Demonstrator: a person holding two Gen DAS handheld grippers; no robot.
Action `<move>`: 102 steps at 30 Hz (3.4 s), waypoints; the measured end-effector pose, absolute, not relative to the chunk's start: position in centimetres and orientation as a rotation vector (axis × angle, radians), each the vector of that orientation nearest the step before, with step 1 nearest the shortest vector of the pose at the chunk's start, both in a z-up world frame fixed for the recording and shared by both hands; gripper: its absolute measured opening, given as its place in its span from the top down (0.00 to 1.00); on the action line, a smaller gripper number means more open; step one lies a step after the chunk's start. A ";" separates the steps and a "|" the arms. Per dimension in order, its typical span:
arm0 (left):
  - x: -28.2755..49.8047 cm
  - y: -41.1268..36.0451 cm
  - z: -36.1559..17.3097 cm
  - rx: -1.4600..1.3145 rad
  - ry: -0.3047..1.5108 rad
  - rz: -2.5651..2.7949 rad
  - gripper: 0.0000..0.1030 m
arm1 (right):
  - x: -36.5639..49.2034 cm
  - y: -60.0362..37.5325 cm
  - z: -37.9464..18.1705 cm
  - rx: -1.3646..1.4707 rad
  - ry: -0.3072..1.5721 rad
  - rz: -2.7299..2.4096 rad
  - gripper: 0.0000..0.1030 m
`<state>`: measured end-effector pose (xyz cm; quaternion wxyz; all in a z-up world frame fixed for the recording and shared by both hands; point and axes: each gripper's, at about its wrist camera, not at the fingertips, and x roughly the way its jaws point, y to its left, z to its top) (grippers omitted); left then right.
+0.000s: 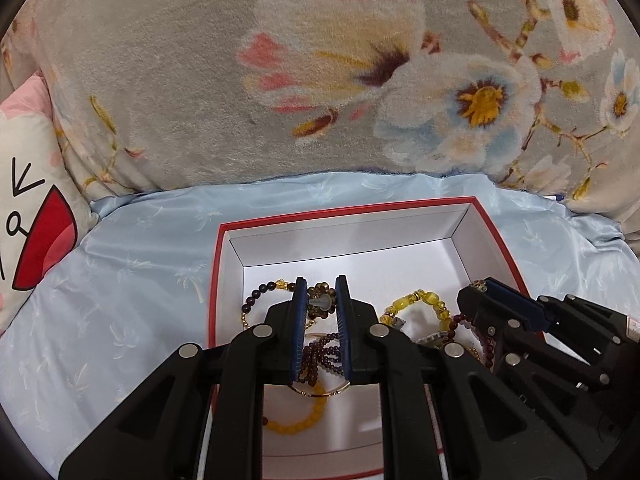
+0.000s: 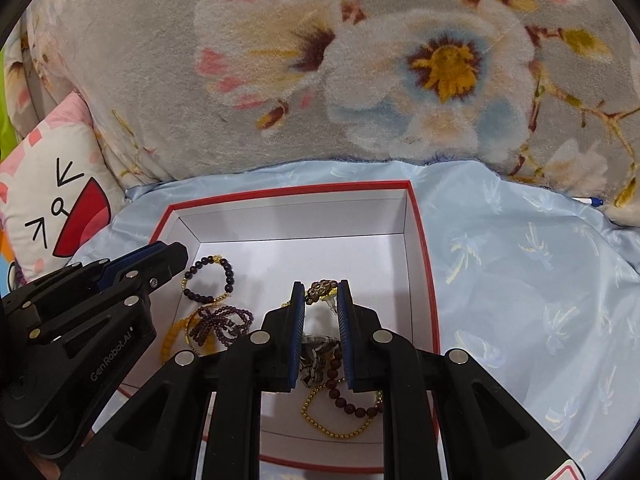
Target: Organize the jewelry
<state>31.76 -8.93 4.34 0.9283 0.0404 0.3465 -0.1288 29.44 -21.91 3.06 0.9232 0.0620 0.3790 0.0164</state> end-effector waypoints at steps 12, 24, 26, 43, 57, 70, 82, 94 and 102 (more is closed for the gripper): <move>33.4 -9.8 2.4 0.089 0.745 -0.267 0.86 | 30.9 -21.8 1.3 0.112 0.798 0.021 0.84; 32.3 -9.1 2.3 0.094 0.726 -0.223 0.64 | 29.2 -21.5 1.8 0.079 0.764 -0.019 0.59; 31.4 -8.8 2.6 0.095 0.721 -0.218 0.64 | 28.3 -21.5 2.1 0.091 0.766 -0.014 0.59; 18.5 -7.7 3.7 0.150 0.698 -0.199 0.34 | 14.7 -19.0 2.8 0.033 0.779 -0.091 0.30; 15.2 -4.6 3.9 0.084 0.732 -0.153 0.26 | 10.4 -20.4 4.2 0.099 0.748 -0.129 0.29; 14.8 -4.9 3.8 0.096 0.735 -0.148 0.25 | 10.1 -20.0 4.4 0.104 0.744 -0.127 0.29; 14.5 -4.9 3.8 0.096 0.733 -0.148 0.25 | 9.9 -20.3 4.6 0.108 0.739 -0.131 0.29; 14.1 -5.1 3.8 0.118 0.730 -0.129 0.25 | 9.6 -20.1 4.8 0.100 0.734 -0.138 0.29; 14.2 -5.0 3.9 0.119 0.730 -0.123 0.25 | 9.4 -20.0 4.8 0.098 0.731 -0.143 0.29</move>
